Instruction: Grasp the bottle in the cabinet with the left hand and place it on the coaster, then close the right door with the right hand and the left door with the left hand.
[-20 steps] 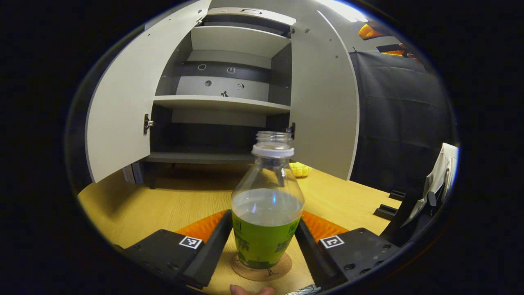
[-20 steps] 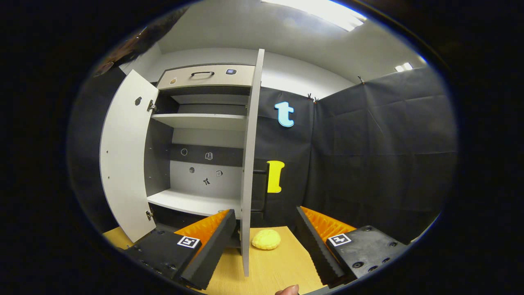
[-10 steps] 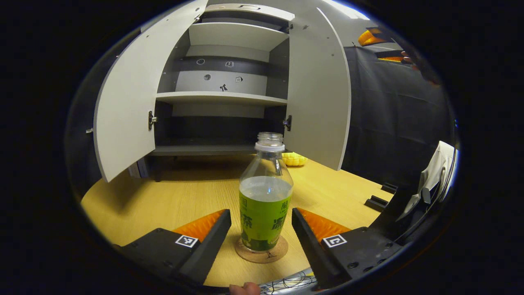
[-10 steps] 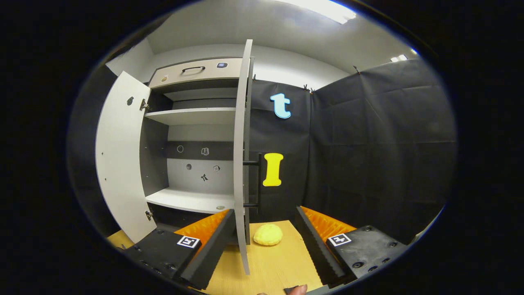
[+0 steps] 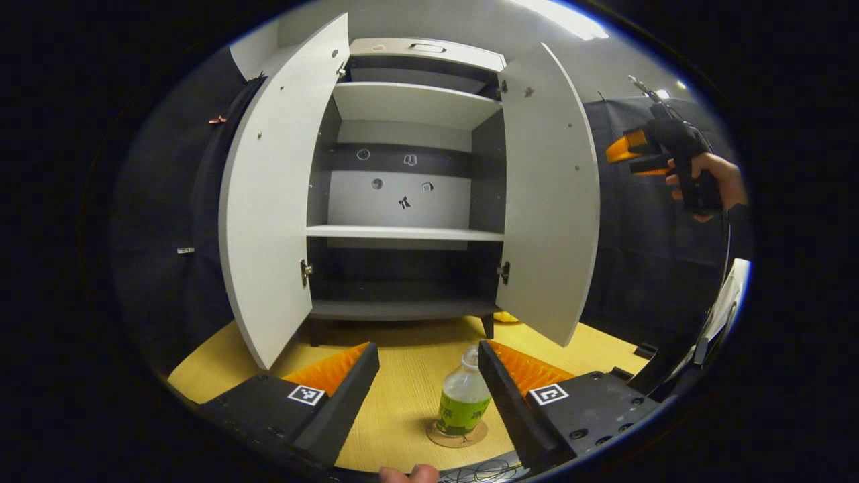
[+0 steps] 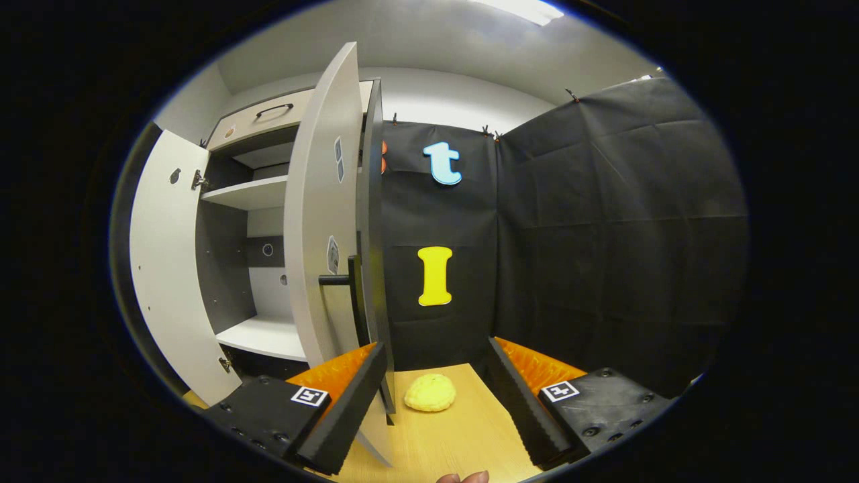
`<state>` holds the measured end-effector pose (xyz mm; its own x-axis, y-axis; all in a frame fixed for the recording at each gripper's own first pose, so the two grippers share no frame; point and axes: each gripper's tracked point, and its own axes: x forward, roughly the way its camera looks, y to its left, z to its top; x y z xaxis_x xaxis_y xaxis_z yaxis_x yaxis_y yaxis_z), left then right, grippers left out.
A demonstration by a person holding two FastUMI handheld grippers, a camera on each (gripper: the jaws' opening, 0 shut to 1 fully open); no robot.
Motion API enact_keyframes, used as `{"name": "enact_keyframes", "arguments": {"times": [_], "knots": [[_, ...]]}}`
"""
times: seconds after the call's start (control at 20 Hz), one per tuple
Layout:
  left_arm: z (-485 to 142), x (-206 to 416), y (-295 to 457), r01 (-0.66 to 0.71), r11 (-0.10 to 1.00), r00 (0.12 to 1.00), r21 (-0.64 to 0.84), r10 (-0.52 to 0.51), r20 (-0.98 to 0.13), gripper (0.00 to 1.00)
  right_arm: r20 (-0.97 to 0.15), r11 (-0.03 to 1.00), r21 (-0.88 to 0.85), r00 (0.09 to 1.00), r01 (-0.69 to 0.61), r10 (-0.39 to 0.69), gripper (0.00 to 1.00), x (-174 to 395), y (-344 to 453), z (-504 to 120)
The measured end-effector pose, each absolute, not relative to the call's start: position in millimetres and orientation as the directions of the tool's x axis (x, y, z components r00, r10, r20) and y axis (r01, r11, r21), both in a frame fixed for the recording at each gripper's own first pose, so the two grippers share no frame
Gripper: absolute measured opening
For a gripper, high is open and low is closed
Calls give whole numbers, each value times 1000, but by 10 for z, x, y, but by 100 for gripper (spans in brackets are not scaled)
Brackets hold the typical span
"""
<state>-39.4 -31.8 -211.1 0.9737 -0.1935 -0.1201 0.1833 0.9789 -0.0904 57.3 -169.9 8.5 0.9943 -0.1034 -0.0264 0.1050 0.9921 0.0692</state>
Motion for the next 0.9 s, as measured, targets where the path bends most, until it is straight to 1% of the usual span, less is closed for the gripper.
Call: {"name": "enact_keyframes", "arguments": {"times": [0.25, 0.35, 0.5, 0.7, 0.9], "knots": [[-1683, -440, -46, 109, 983, 986, -147, -126, -111, 95, -21, 996, 41, 997, 79, -78, 99, 746, -1600, 100], [-1579, -461, 108, 74, 987, 990, -143, -90, -113, 95, -28, 994, 77, 997, 78, -76, 95, 753, -1575, 89], [-1457, -502, 229, 69, 990, 990, -126, -83, -112, 95, -30, 993, 106, 998, 59, -56, 96, 690, -1423, 60], [-1345, -551, 376, 60, 992, 991, -110, -72, -110, 95, -28, 994, 111, 1000, -12, 15, 97, 676, -974, 55], [-1282, -571, 554, 22, 996, 993, -84, -31, -112, 95, -23, 987, 130, 995, -97, 101, 97, 715, -536, 39]]}}
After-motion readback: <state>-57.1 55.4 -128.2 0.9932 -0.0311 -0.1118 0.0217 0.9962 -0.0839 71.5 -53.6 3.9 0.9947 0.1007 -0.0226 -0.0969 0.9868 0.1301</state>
